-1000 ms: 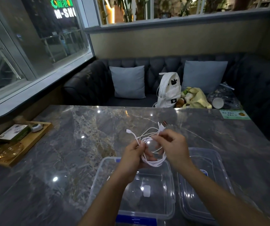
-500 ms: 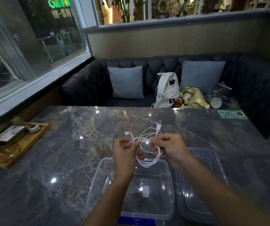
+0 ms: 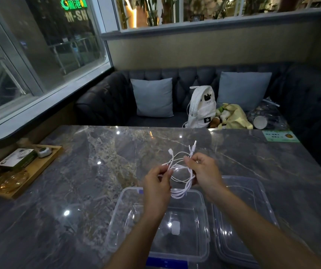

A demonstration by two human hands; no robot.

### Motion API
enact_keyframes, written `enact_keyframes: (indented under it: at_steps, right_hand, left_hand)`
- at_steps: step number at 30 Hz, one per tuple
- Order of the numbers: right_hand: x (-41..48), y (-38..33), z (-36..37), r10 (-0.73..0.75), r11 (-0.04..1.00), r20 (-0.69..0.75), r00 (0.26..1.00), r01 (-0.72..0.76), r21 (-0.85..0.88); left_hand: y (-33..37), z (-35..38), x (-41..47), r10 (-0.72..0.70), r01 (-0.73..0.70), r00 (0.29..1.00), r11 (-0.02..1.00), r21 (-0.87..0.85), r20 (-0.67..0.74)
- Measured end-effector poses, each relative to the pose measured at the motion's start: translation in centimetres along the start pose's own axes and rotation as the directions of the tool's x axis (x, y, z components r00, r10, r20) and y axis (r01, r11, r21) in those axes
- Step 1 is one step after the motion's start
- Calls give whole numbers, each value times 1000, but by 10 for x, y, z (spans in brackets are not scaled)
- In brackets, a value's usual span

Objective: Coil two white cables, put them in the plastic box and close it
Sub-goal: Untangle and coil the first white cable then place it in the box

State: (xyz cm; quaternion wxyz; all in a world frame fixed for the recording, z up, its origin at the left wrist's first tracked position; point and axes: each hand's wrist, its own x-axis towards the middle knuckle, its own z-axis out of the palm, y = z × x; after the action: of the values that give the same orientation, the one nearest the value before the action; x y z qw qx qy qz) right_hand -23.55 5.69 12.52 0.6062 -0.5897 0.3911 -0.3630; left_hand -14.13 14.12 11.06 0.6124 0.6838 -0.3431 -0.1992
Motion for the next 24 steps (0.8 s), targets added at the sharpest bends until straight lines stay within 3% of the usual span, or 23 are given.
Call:
enact_keyframes:
  at_steps: [5,9,13,18,22,24]
  right_hand:
    - [-1,4,-2,3,1000,65,998,-1,-28]
    - [-4,3,3,-137,986,94,986,144,-79]
    - [-7,1,7,-197,967,112,974,212,-139]
    - [-4,-4,1,-224,967,151,963,239,-92]
    - [-6,0,7,-204,960,233,951,241,-143]
    - [-6,2,7,-184,967,231,955,218,-131]
  left_hand:
    - [-2,-4,2,-19,20,997,1000,19,-73]
    - [0,-9,6,-7,13,997,997,78,-77]
    - [0,-10,13,-5,-18,997,955,297,78]
    - [2,-12,12,-115,-11,932,939,343,344]
    - [-5,-10,17,-184,-12,924,862,507,335]
    - [-5,-11,18,-223,66,908,912,405,354]
